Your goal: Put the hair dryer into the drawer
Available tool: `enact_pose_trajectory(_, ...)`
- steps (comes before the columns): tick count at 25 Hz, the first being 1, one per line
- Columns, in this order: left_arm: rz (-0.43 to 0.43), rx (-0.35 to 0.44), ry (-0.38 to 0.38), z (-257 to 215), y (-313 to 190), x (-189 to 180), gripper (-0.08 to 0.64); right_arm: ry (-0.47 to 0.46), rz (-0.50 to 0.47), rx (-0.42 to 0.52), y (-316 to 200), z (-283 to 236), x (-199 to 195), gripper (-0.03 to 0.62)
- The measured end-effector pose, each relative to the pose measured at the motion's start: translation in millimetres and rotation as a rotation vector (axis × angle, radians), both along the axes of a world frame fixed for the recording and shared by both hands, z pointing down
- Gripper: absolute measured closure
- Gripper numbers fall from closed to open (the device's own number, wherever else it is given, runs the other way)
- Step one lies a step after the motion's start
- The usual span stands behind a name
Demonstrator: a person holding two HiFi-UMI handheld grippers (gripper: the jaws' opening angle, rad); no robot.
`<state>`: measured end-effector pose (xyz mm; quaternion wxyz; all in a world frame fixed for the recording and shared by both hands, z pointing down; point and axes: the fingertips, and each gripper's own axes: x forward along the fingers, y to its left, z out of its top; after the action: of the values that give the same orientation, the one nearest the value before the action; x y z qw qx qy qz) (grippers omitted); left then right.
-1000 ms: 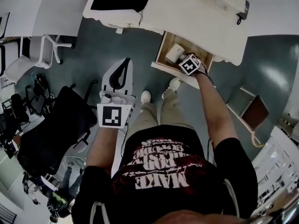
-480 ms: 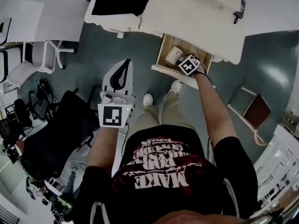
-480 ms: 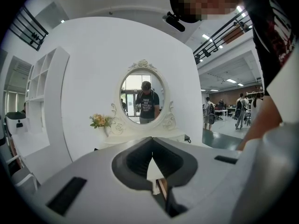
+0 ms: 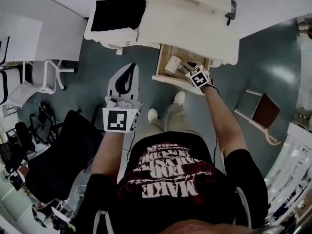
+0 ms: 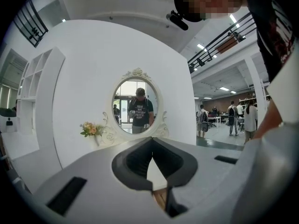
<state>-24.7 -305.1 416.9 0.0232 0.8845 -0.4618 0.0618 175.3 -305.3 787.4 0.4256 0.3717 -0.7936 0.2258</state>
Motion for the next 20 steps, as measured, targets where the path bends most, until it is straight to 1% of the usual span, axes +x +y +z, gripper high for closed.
enact_pose_trajectory(1, 0.005, 0.000, 0.011, -4, 1, 1, 0.557, -0.020, 0.026, 0.039, 2, -11, 1, 0.490)
enact_pose_trajectory(3, 0.015, 0.002, 0.033, -10, 2, 1, 0.557, -0.050, 0.076, 0.124, 5, -34, 4, 0.574)
enact_pose_trajectory(4, 0.019, 0.005, 0.037, -13, 3, 1, 0.557, -0.066, 0.100, 0.161, 7, -45, 6, 0.586)
enact_pose_trajectory(7, 0.009, 0.022, 0.028, -19, 8, -5, 0.557, -0.113, 0.158, 0.253, 15, -75, 7, 0.588)
enact_pose_trajectory(9, 0.000, 0.039, 0.014, -24, 10, -9, 0.557, -0.141, 0.196, 0.294, 22, -94, 6, 0.588)
enact_pose_trajectory(11, 0.003, 0.051, 0.010, -28, 15, -12, 0.557, -0.165, 0.229, 0.328, 28, -111, 5, 0.588)
enact_pose_trajectory(15, 0.009, 0.061, 0.015, -35, 24, -18, 0.557, -0.203, 0.262, 0.383, 36, -144, 2, 0.588)
enact_pose_trajectory(20, -0.028, 0.080, 0.029, -44, 28, -30, 0.557, -0.262, 0.310, 0.458, 38, -193, 4, 0.589)
